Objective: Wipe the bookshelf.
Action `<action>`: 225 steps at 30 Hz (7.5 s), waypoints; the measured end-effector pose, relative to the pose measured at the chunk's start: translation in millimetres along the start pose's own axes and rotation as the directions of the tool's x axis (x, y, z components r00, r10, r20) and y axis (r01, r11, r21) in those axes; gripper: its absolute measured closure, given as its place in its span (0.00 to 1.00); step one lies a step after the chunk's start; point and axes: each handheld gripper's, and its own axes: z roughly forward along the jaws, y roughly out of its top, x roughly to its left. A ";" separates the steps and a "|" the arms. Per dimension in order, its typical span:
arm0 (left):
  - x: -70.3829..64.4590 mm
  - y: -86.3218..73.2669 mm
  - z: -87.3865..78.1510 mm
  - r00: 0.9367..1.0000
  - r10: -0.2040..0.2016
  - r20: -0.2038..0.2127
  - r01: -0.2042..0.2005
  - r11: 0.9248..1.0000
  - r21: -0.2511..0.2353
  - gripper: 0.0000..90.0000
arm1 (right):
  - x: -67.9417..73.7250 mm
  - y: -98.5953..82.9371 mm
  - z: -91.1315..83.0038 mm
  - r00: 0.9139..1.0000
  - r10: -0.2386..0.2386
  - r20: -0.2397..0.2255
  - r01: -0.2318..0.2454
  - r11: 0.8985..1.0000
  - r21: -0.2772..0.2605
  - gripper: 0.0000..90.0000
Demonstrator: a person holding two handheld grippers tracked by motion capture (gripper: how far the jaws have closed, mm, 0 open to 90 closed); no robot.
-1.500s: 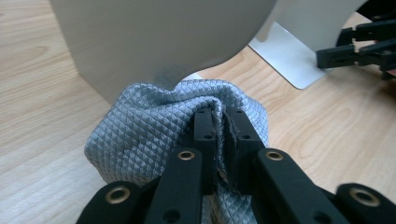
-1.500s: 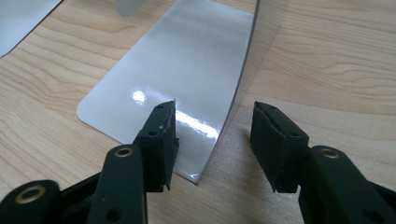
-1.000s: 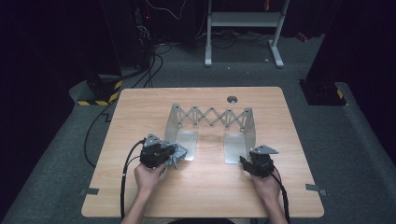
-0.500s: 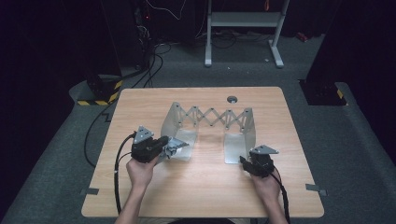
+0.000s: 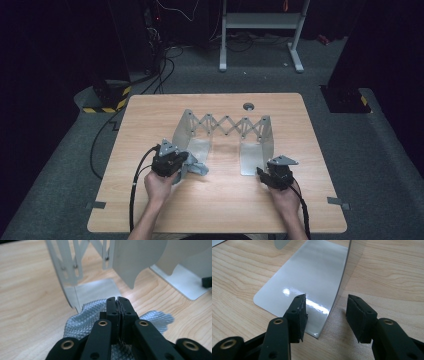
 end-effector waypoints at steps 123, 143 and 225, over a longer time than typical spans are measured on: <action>-5.1 -19.5 81.0 0.984 0.000 -0.179 0.033 0.983 0.183 0.95 | 0.6 0.1 0.3 1.000 -0.004 -0.004 0.004 1.000 -0.002 0.57; -15.4 -9.6 116.0 0.987 -0.023 -0.160 0.050 0.985 0.166 0.95 | 0.5 0.0 0.2 1.000 -0.005 -0.006 0.005 1.000 -0.002 0.57; -7.9 -24.4 82.5 0.982 0.057 -0.182 -0.027 0.986 0.164 0.59 | 1.6 -0.1 0.1 1.000 -0.004 -0.003 0.004 1.000 -0.002 0.57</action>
